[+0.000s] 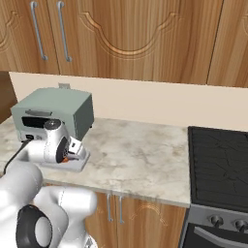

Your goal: Take the squash and eggplant out of the freezer and place them in the tupperware container on the counter. Then put the tupperware containing the vegetables back in the freezer.

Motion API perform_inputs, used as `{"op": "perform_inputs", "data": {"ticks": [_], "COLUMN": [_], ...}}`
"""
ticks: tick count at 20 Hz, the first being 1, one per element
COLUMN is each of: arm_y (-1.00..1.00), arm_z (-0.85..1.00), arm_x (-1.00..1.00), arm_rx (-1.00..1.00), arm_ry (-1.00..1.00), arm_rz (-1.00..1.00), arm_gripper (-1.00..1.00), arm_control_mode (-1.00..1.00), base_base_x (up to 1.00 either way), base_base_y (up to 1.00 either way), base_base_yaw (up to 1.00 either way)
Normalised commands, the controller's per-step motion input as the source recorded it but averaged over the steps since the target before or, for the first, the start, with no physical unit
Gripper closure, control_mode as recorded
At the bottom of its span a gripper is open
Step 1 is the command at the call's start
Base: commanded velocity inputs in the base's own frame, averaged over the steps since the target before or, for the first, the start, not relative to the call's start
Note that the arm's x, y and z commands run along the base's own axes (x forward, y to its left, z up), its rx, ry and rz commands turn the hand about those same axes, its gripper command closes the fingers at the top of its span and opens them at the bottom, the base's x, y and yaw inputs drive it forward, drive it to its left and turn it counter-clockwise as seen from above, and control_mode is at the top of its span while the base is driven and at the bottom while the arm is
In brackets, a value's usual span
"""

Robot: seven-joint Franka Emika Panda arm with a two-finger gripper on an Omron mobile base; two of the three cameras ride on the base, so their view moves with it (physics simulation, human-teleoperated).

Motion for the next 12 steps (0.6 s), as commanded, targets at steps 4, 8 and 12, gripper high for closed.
{"op": "perform_inputs", "data": {"ticks": [4, 8, 12], "arm_y": [-0.06, 0.01, 0.30], "arm_z": [0.61, 0.26, -0.15], "arm_x": [-0.11, -0.15, 0.08], "arm_rx": [0.01, 0.01, 0.00], "arm_ry": [0.00, 0.00, 0.03], "arm_rz": [0.00, 0.00, 0.00], "arm_gripper": [-1.00, -1.00, -1.00], "arm_control_mode": [-1.00, -1.00, -1.00], "base_base_x": [0.00, 0.00, 0.00], "base_base_y": [0.00, 0.00, 0.00], "base_base_yaw": [0.00, 0.00, 0.00]}}
